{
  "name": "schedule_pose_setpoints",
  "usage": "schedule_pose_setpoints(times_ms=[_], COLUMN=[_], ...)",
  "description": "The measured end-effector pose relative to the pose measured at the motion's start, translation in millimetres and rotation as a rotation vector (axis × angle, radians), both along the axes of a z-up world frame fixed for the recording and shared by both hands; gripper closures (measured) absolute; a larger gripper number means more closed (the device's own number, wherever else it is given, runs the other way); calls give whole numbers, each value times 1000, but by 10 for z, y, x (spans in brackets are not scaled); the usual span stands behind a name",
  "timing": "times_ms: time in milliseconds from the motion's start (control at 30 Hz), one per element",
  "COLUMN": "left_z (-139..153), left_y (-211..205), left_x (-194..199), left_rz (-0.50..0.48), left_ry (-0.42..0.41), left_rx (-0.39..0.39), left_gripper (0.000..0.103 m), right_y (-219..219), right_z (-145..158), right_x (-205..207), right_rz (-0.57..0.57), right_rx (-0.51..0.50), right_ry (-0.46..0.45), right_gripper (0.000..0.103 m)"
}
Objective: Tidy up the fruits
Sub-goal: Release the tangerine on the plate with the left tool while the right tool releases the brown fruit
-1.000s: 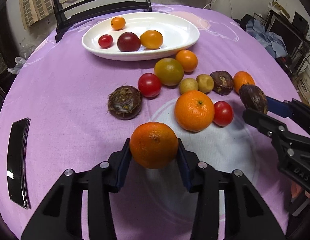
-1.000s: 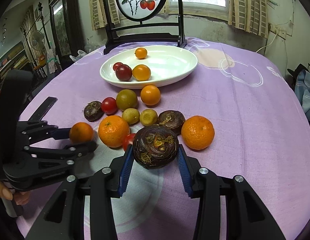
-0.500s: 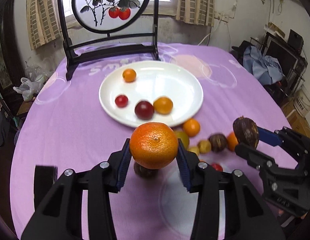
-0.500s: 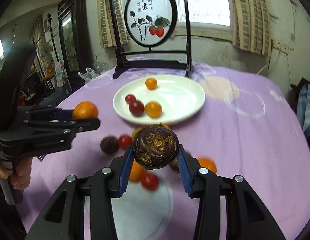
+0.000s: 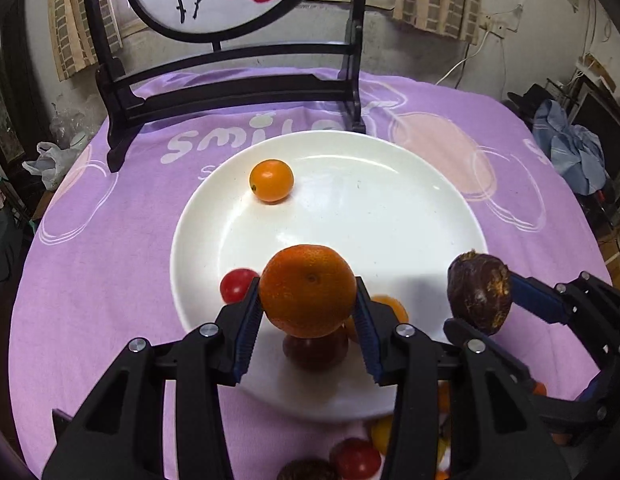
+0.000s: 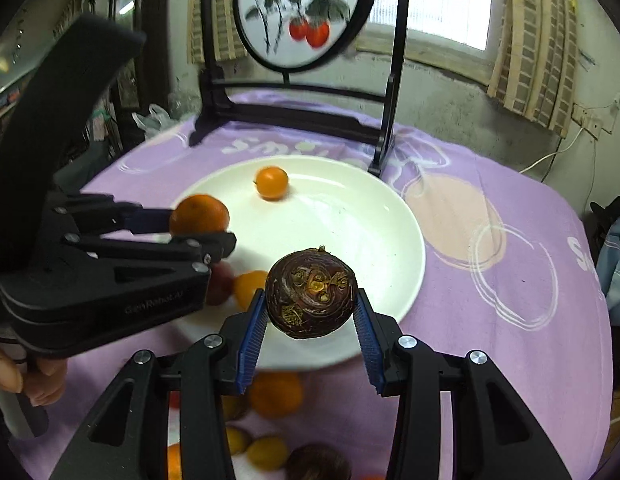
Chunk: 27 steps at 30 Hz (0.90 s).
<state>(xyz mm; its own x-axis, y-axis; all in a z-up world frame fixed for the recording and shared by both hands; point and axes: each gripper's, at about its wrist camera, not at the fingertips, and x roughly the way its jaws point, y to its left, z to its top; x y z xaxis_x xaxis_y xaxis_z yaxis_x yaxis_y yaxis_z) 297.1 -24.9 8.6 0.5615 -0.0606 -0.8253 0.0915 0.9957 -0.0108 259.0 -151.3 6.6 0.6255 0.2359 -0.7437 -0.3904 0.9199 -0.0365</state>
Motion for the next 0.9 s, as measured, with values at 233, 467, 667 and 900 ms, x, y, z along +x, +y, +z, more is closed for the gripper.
schedule_pose_setpoints(times_ms=[233,467,667,900], left_z=[-117,187,362,326], left_y=[-1,25,89,132], left_x=[139,-192,-679,-1230], left_rz=[9,28,37,31], left_ry=[27,-78,-125,-125], left_rx=[-24,-9,-12,-23], left_gripper=[46,16,11,9], right_y=[-20,-202,-430,-543], right_z=[-196,-10,104,11], right_x=[147,-65,-440,-985], right_rz=[-11,-57,-91,-86], right_rx=[-10,68,117,92], right_ry=[51,19,-8,9], right_gripper=[57,48,43,42])
